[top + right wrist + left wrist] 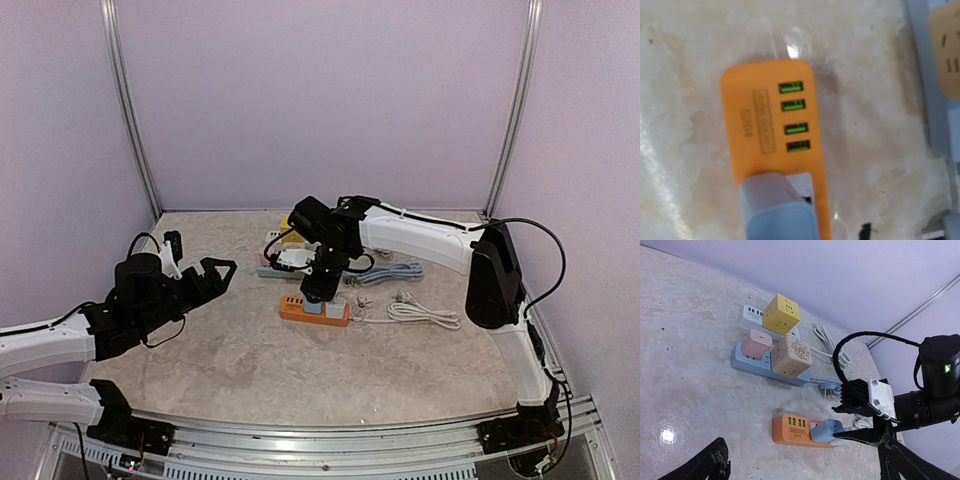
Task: Insert the plug
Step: Press the plug into the socket slot.
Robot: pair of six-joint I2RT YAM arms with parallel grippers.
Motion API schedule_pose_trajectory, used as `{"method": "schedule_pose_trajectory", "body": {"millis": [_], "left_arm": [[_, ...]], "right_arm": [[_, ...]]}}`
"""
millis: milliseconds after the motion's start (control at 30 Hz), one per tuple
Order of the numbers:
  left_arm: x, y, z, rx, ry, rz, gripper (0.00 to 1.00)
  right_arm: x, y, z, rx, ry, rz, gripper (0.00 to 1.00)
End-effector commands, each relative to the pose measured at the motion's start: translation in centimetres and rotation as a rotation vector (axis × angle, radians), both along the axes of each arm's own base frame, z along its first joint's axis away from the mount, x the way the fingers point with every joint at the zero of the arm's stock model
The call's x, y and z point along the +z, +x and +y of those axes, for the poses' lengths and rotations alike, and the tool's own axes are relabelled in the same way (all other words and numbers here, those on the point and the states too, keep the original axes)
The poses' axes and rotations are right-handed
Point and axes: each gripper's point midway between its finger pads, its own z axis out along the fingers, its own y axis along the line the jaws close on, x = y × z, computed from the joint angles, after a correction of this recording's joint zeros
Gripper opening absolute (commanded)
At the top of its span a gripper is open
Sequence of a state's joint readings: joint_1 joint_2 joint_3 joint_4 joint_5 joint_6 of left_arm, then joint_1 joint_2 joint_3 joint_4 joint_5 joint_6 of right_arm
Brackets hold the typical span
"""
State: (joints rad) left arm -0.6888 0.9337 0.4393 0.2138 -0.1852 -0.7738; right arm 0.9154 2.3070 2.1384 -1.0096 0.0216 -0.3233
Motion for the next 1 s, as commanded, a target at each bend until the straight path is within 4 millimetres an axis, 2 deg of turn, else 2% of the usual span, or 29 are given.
{"method": "schedule_pose_trajectory", "body": {"millis": [0,33,100,267,500,733,967], "left_arm": [[-0.3,-0.3,0.3,0.009,0.035,0.004,0.99],[-0.3,-0.3,0.4,0.012,0.037,0.001,0.99],[-0.6,-0.4,0.6,0.019,0.04,0.005,0.99],[-0.9,-0.5,0.8,0.022,0.049,0.006,0.99],[-1.5,-0.5,1.0,0.032,0.05,0.014,0.99],[-1.2,-0.2,0.8,0.03,0.063,0.012,0.99],[-0.7,0.0,0.6,0.027,0.074,0.007,0.99]], "right_arm": [[-0.9,0.2,0.0,0.006,0.011,0.057,0.41],[-1.0,0.0,0.1,0.014,0.017,0.071,0.37],[-1.5,-0.5,0.1,0.027,0.021,0.106,0.22],[-2.2,-1.6,-0.1,0.037,0.022,0.157,0.13],[-3.0,-3.0,-0.5,0.045,0.013,0.153,0.12],[-3.6,-4.1,-0.5,0.05,-0.003,0.148,0.07],[-5.4,-5.3,-2.1,0.014,-0.054,0.176,0.05]]}}
